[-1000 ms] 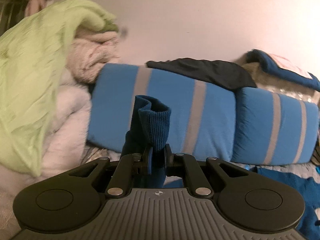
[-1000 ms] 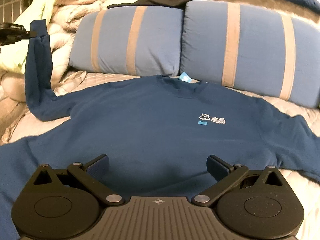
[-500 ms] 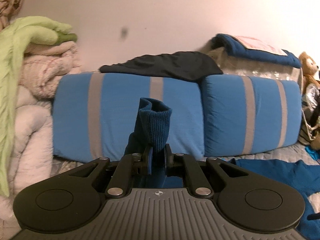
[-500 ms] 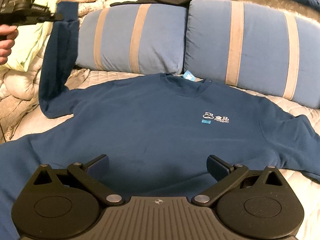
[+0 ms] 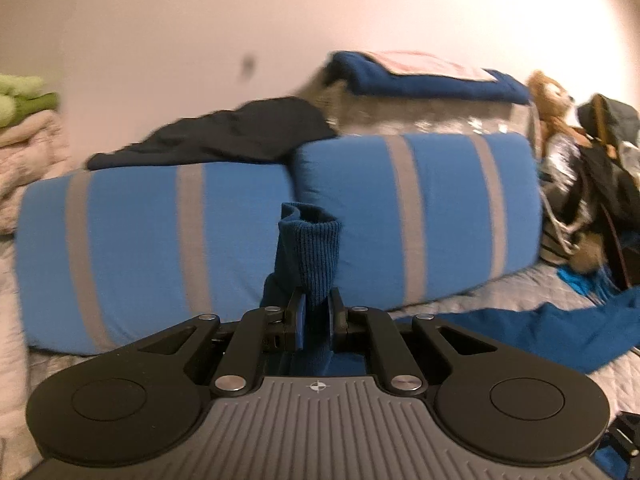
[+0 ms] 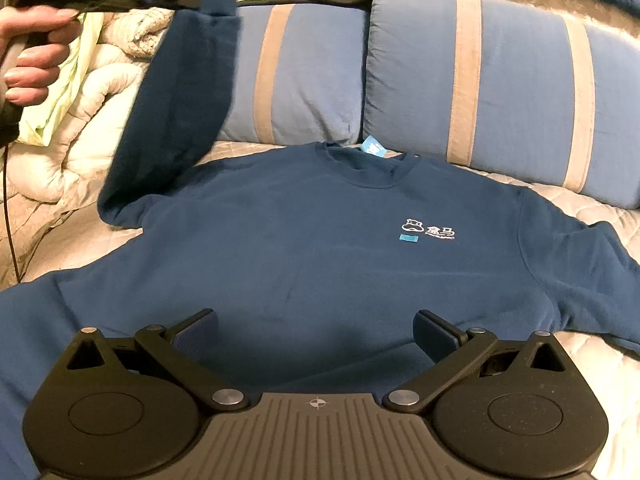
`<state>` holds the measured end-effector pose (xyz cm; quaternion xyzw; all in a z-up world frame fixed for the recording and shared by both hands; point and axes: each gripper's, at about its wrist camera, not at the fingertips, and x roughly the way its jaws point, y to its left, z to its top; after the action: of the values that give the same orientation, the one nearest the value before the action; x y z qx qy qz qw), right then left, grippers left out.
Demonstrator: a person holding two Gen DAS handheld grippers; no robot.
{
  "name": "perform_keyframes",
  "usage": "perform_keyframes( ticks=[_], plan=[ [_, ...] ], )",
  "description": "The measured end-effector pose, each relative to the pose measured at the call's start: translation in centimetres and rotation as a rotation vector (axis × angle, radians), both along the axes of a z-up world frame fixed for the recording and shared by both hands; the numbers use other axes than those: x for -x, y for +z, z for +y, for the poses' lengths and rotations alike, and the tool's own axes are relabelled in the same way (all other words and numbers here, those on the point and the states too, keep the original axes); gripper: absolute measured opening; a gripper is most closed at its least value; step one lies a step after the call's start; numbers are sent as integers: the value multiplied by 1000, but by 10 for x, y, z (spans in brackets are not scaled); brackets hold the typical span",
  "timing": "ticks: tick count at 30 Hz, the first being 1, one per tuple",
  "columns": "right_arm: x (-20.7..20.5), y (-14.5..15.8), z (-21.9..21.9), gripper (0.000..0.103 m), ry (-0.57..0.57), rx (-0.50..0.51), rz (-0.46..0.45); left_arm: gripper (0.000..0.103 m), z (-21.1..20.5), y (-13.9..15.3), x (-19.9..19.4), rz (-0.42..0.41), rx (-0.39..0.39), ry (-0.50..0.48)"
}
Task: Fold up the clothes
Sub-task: 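Lift the sleeve cuff with the left tool and fold it across the chest, then move the right tool to the sweatshirt side edge and close on it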
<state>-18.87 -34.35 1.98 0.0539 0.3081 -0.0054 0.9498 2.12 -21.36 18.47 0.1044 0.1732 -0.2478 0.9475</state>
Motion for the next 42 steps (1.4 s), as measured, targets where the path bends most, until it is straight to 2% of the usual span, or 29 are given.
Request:
perform_keyframes(
  ticks=[7,10,12,14,15,18,25,31,42],
  plan=[
    [0,0,-1,103,-3,-1,0,11,-49,-20,19,25,-24,-146],
    [1,0,-1,103,-5,-1,0,15,-63,-30,25,49,-48,-215],
    [1,0,-1,103,-5,-2,0,33,-71,-38,31,66,-65,-267],
    [2,0,-1,103,-5,0,1,58,-74,-42,37,73,-69,-310],
    [2,0,-1,103,-5,1,2,66,-73,-42,40,74,-69,-320],
    [2,1,-1,103,-4,3,4,66,-69,-42,44,83,-73,-333],
    [1,1,0,103,-7,11,8,67,-30,-46,40,128,-56,-241],
    [1,0,1,103,-6,12,11,67,30,-63,30,210,-50,-111],
    [1,0,-1,103,-11,10,13,67,133,-95,27,306,-19,107]
  ],
)
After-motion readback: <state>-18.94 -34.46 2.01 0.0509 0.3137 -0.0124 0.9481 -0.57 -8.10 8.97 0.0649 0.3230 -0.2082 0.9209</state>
